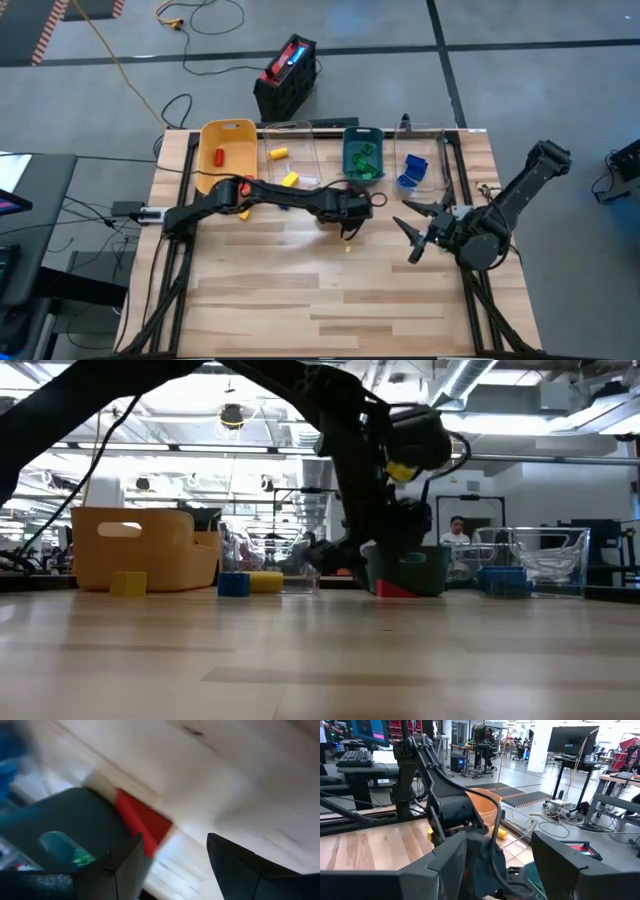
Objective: Sort blocks
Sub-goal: Put the red block into the yellow bin
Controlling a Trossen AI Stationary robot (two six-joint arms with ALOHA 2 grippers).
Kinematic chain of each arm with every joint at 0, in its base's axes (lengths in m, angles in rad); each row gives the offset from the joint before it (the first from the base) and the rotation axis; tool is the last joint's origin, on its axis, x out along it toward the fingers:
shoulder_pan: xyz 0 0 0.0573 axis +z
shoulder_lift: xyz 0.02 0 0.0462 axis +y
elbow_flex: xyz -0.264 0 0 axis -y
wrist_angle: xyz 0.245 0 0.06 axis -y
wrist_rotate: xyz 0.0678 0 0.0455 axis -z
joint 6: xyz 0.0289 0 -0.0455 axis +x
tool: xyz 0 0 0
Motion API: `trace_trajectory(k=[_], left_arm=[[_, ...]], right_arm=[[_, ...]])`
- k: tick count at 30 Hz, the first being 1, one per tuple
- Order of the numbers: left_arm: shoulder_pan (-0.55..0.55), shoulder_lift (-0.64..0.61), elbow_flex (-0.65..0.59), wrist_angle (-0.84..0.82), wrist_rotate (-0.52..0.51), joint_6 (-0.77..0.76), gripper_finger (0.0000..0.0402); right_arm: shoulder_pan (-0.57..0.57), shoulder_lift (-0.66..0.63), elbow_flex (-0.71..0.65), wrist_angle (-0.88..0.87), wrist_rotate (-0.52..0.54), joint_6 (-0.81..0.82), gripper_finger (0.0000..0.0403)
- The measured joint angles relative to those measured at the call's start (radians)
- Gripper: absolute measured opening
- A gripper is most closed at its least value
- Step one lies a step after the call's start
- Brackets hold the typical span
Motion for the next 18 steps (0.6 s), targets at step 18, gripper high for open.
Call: trace_trajectory(k=[18], left_arm=[[0.028, -0.018, 0.030, 0.107, 0.201, -0.338, 0.0212]], right_arm=[[0.005, 0.000, 0.000, 0.001, 0.002, -0.026, 0.0235]])
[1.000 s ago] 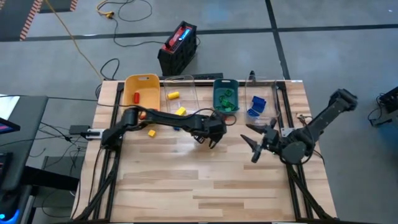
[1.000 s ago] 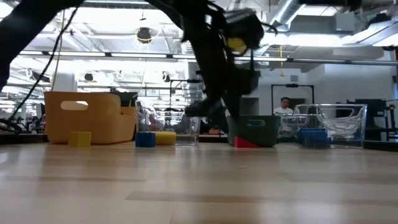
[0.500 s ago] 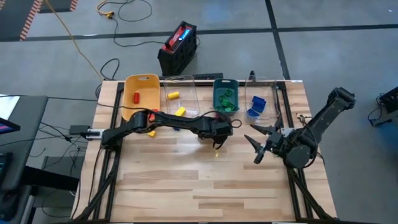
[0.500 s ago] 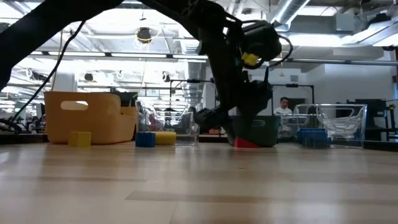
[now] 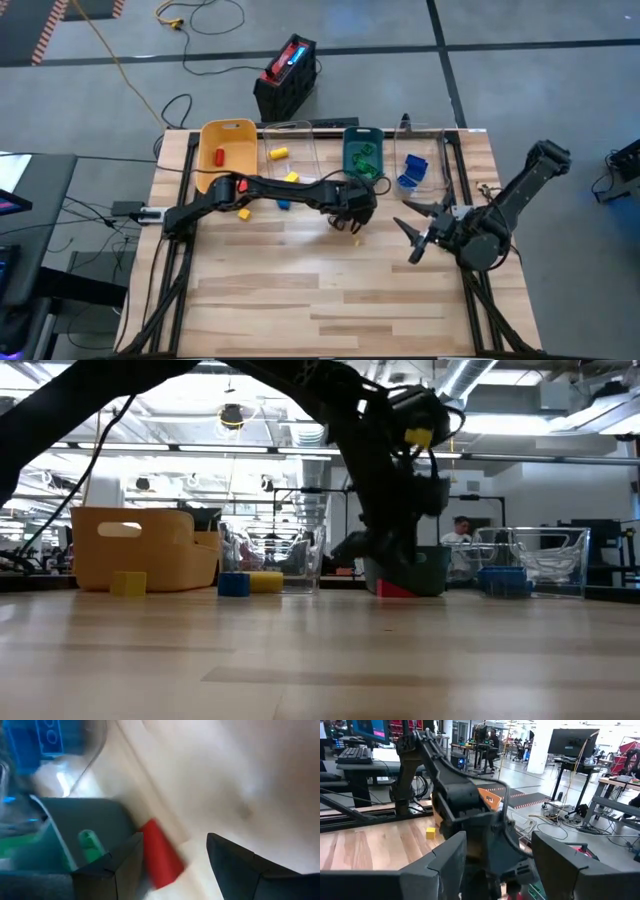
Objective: Sort blocks
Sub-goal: Put the red block into the yellow bin
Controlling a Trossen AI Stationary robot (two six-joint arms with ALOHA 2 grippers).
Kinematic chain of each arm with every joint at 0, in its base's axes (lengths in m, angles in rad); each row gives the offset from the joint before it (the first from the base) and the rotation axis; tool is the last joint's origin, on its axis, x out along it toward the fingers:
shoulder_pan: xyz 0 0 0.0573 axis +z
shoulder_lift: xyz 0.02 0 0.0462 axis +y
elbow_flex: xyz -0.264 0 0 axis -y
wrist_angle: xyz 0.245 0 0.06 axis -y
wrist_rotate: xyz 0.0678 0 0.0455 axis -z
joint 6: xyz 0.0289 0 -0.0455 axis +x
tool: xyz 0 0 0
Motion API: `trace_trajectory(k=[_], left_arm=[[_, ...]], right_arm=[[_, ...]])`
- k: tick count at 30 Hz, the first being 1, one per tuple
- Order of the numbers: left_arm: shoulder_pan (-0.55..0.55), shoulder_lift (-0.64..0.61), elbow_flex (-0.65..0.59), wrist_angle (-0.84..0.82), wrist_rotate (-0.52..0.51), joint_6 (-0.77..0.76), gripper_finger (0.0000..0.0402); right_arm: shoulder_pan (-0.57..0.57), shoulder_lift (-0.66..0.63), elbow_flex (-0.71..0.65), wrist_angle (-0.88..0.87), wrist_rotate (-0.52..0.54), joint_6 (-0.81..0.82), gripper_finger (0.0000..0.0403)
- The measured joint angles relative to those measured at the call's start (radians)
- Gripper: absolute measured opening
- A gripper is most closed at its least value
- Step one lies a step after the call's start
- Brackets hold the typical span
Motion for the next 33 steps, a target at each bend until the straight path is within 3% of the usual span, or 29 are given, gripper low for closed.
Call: trace_trajectory(k=[3, 8, 18, 27, 33], left_arm=[[-0.008, -0.019, 0.001, -0.046, 0.074, -0.153, 0.0212], [-0.019, -0.025, 0.001, -0.053, 0.122, -0.275, 0.0202], [0.065, -0.018, -0.024, -0.043, 0.127, -0.607, 0.0180], [0.085, -0.018, -0.024, 0.023, 0.138, -0.600, 0.0180], [0.110, -0.003, -0.030, -0.028, 0.142, -0.602, 0.0180]], right_arm=[[0.029, 0.000, 0.000, -0.007, 0.039, -0.007, 0.0235], [0.092, -0.002, -0.001, -0.004, 0.174, -0.035, 0.0235], [0.132, -0.008, -0.001, 0.019, 0.192, -0.037, 0.0235], [0.132, -0.008, -0.001, 0.031, 0.192, -0.049, 0.0235], [0.132, -0.008, -0.001, 0.034, 0.192, -0.053, 0.0235]])
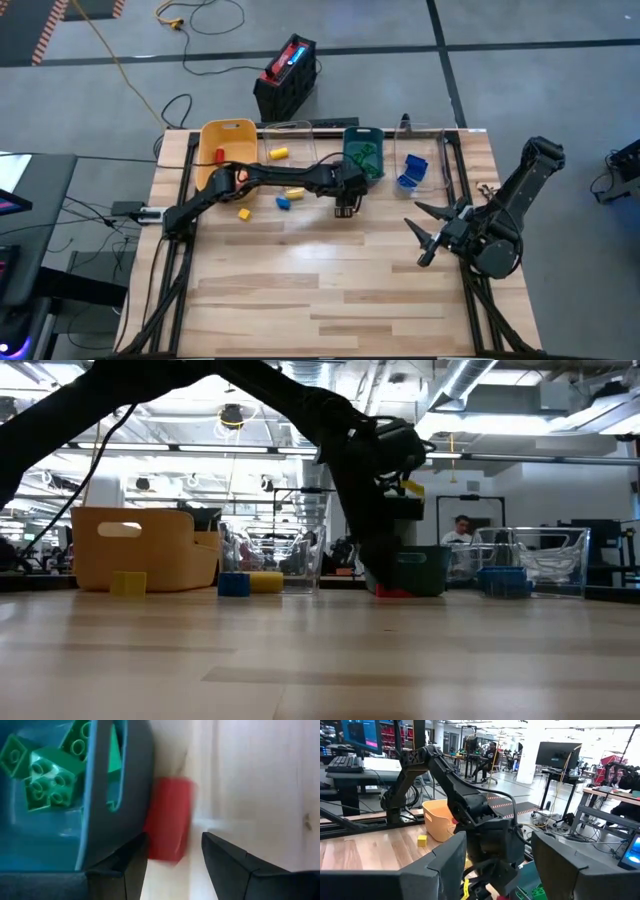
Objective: Sort blocks
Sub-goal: Put the red block into the yellow bin
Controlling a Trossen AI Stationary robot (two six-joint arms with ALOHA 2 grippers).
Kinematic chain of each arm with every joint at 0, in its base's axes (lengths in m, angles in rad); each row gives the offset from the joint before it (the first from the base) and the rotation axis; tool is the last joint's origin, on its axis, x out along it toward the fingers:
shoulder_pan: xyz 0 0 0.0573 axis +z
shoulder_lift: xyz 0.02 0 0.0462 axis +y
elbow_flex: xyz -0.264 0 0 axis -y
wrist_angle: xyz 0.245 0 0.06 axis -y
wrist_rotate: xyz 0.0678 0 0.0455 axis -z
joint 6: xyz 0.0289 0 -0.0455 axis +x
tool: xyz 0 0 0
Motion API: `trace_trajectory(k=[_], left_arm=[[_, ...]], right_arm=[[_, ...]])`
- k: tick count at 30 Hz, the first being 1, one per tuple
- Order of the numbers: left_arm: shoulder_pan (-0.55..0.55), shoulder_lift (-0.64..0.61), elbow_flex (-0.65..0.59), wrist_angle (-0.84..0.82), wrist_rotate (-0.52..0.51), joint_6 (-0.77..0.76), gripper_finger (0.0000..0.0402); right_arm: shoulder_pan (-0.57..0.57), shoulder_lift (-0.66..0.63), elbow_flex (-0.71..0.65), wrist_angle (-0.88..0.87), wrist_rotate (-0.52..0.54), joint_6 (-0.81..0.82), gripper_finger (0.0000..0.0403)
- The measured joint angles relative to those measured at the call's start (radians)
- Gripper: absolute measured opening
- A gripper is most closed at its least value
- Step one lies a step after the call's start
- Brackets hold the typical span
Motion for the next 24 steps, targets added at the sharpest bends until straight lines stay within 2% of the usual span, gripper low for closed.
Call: trace_trajectory(k=[4, 10, 13, 15, 19, 22, 24], left_arm=[[-0.002, -0.002, -0.025, -0.030, 0.010, -0.015, 0.0180], [-0.032, -0.014, -0.023, -0.064, 0.256, -0.001, 0.0180], [-0.113, -0.025, -0.018, -0.073, 0.308, 0.059, 0.0180], [-0.163, -0.030, -0.005, -0.100, 0.280, 0.107, 0.0180], [-0.225, -0.036, 0.016, -0.097, 0.145, 0.195, 0.0180], [-0.239, -0.037, 0.019, -0.103, 0.131, 0.208, 0.0180], [-0.242, -0.037, 0.019, -0.118, 0.157, 0.207, 0.0180]], right_arm=[[0.000, 0.000, 0.000, 0.002, 0.000, -0.014, 0.0235], [0.000, 0.000, 0.000, 0.030, 0.000, -0.050, 0.0235], [0.000, 0.000, 0.000, 0.029, 0.000, -0.052, 0.0235], [0.000, 0.000, 0.000, 0.029, 0.000, -0.051, 0.0235], [0.000, 0.000, 0.000, 0.029, 0.000, -0.051, 0.0235], [0.000, 0.000, 0.000, 0.036, 0.000, -0.051, 0.0235], [0.000, 0.000, 0.000, 0.035, 0.000, -0.045, 0.0235]])
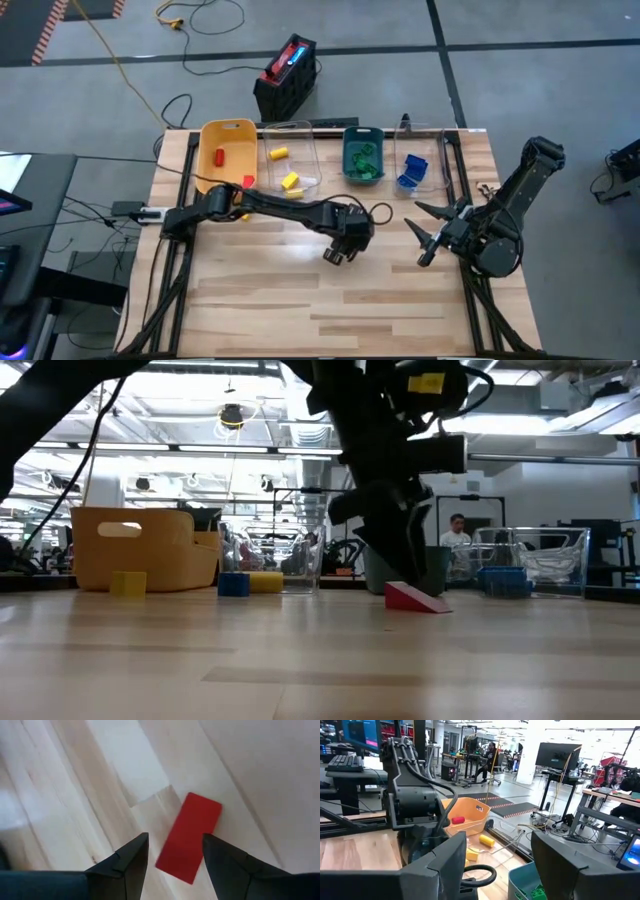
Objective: Sort blocks
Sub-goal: Put the red block into the yellow bin
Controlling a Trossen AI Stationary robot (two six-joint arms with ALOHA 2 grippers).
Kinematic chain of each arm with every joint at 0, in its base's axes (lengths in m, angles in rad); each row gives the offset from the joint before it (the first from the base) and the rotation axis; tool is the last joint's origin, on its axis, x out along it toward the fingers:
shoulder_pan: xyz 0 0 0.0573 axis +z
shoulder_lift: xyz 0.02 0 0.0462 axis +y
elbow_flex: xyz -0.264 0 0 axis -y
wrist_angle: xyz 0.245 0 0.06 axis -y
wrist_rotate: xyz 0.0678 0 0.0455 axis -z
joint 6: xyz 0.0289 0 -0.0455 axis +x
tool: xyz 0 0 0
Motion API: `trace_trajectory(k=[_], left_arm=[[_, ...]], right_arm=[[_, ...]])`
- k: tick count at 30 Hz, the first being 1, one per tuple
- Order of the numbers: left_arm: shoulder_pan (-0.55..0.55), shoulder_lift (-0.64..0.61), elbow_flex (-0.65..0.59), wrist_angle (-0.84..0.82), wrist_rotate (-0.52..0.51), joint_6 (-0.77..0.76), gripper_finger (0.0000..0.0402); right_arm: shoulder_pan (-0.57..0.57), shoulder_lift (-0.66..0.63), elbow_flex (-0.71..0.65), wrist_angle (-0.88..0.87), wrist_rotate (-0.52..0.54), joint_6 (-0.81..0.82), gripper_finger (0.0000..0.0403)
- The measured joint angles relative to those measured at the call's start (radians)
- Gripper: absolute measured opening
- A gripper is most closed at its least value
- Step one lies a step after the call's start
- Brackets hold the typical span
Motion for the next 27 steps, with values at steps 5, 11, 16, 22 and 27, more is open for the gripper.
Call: trace_trajectory(k=[5, 11, 16, 22, 27], left_arm=[[-0.013, -0.022, 0.000, -0.018, 0.026, 0.036, 0.0180], [-0.011, -0.031, 0.001, -0.047, 0.036, 0.031, 0.0199], [-0.008, -0.031, 0.001, -0.039, 0.048, 0.060, 0.0246], [0.013, -0.031, 0.001, -0.020, 0.064, 0.098, 0.0278], [0.024, 0.027, 0.000, -0.049, 0.079, 0.104, 0.0279]], right_arm=[[0.000, 0.000, 0.000, 0.000, 0.000, 0.000, 0.0235], [0.000, 0.000, 0.000, 0.000, 0.000, 0.001, 0.0235], [0.000, 0.000, 0.000, 0.000, 0.000, 0.000, 0.0235], [0.000, 0.000, 0.000, 0.000, 0.000, 0.000, 0.0235], [0.000, 0.000, 0.000, 0.001, 0.000, -0.004, 0.0235]])
